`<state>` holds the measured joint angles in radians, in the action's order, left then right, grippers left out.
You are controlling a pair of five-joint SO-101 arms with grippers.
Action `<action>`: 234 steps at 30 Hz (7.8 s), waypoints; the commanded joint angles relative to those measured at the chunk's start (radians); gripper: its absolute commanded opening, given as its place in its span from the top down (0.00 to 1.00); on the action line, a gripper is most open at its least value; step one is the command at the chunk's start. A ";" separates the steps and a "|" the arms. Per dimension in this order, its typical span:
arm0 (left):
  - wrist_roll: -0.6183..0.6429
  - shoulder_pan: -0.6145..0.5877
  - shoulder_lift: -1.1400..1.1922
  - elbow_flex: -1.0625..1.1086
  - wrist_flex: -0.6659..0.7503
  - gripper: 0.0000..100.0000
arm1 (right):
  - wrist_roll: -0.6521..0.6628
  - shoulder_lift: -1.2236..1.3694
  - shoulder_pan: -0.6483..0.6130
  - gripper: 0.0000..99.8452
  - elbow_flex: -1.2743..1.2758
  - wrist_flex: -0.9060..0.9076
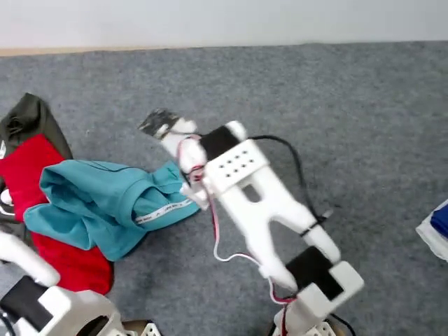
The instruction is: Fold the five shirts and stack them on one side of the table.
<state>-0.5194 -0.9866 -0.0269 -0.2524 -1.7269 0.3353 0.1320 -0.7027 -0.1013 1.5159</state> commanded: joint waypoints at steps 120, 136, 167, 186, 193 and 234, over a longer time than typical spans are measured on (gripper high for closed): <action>0.052 0.084 -0.054 0.395 0.166 0.87 | 0.295 0.530 0.274 0.83 -0.551 0.254; 0.052 0.086 -0.054 0.398 0.166 0.87 | 0.336 0.559 0.360 0.85 -0.551 0.130; 0.052 0.140 -0.054 0.430 0.166 0.87 | 0.381 0.615 0.398 0.88 -0.551 0.059; 0.060 0.166 -0.055 0.435 0.180 0.87 | 0.381 0.688 0.435 0.99 -0.898 0.262; 0.114 0.253 -0.055 0.354 0.121 0.87 | 0.420 0.581 0.492 0.99 -0.993 0.282; 0.244 1.162 -0.043 0.653 0.313 0.80 | 0.483 0.206 0.783 0.99 -0.528 0.278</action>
<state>-0.2831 0.1734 -0.0345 0.3905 -1.4722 0.8124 0.4127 0.0690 -0.6214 1.7538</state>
